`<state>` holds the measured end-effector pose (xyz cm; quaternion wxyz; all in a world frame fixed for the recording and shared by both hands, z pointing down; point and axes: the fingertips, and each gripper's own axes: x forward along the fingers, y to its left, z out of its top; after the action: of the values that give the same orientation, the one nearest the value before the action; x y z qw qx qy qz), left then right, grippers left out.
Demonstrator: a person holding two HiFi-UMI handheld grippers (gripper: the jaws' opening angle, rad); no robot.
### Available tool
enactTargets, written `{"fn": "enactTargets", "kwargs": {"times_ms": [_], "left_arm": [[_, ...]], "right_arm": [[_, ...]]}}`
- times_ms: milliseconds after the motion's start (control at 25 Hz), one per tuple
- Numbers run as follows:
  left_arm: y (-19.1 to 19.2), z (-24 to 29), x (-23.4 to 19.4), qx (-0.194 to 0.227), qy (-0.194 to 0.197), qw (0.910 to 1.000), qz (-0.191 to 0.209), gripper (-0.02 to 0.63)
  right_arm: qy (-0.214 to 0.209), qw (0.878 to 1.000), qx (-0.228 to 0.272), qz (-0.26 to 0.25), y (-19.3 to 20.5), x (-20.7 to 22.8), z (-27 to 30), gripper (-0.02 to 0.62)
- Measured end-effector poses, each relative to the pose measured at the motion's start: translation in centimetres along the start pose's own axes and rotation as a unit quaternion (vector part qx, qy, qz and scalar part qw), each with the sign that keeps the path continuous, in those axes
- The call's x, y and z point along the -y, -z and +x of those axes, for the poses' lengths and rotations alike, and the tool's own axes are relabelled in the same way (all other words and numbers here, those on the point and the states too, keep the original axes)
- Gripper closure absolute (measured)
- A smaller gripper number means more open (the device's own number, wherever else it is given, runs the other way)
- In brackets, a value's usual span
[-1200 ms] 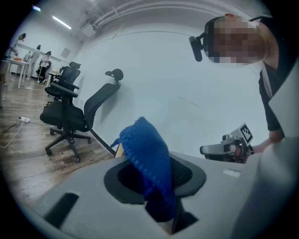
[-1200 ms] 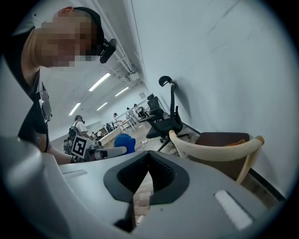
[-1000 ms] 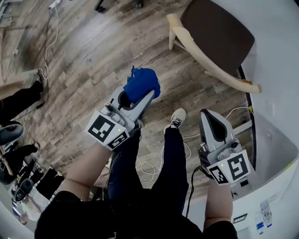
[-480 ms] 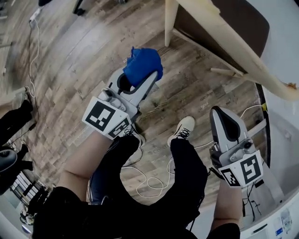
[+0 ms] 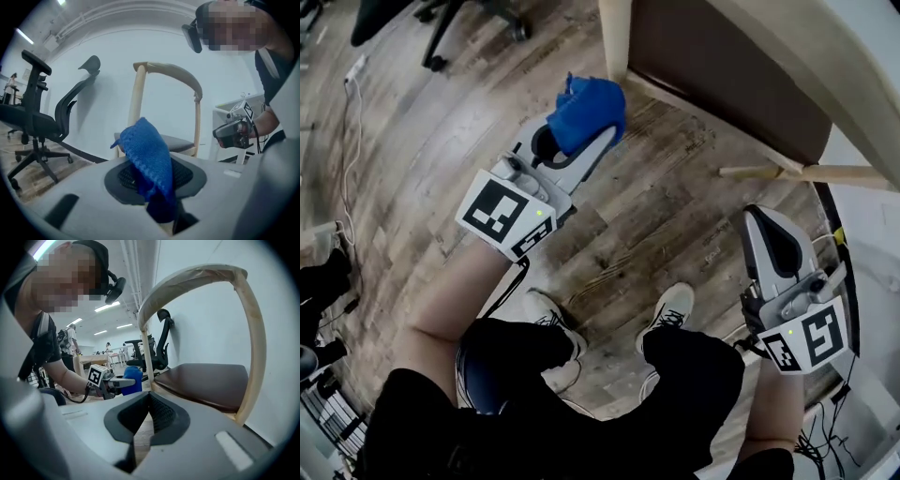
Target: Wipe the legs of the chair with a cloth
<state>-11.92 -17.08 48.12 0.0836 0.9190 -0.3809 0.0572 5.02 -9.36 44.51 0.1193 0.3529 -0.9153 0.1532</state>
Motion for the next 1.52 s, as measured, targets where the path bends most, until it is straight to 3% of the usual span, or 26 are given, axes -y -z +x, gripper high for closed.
{"fn": "enactTargets", "kwargs": {"times_ms": [160, 440, 680, 1120, 1360, 1520], "left_arm": [[2.4, 2.2, -1.5, 0.013, 0.0, 0.9995, 0.029, 0.479], [6.3, 4.7, -2.9, 0.015, -0.034, 0.9974, 0.062, 0.477], [10.4, 5.9, -4.2, -0.016, -0.055, 0.9973, 0.046, 0.477], [20.1, 8.7, -5.9, -0.103, -0.075, 0.9918, -0.007, 0.477], [27.7, 9.8, -7.2, -0.188, -0.09, 0.9779, -0.018, 0.477], [32.5, 10.2, -8.6, -0.245, -0.107, 0.9631, -0.029, 0.477]], "right_arm": [[0.016, 0.999, 0.02, -0.027, 1.8, 1.7, 0.8, 0.588], [0.025, 0.998, 0.033, -0.037, 4.4, 3.6, 1.4, 0.588], [0.026, 0.998, 0.043, -0.035, 5.7, 5.1, 1.5, 0.588], [0.04, 0.998, 0.047, -0.004, 9.0, 7.6, 0.5, 0.588], [0.056, 0.998, 0.038, 0.013, 10.6, 8.5, -1.1, 0.588], [0.065, 0.997, 0.032, 0.025, 11.3, 8.8, -1.8, 0.588]]}}
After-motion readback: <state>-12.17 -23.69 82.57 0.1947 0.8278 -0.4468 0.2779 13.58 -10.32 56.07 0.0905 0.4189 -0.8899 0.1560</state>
